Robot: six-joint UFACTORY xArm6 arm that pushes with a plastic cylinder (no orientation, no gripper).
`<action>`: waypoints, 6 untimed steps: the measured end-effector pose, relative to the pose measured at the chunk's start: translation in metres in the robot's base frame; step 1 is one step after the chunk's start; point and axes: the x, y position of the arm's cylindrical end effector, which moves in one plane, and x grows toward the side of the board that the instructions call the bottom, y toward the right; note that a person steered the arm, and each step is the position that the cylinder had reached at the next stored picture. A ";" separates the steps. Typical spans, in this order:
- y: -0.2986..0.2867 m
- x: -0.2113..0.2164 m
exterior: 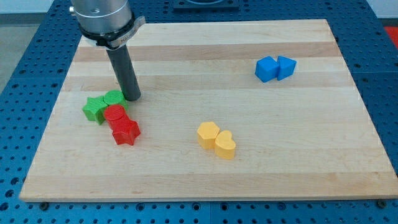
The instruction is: Move the yellow hexagon to the left of the blue cube
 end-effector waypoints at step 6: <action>0.096 0.106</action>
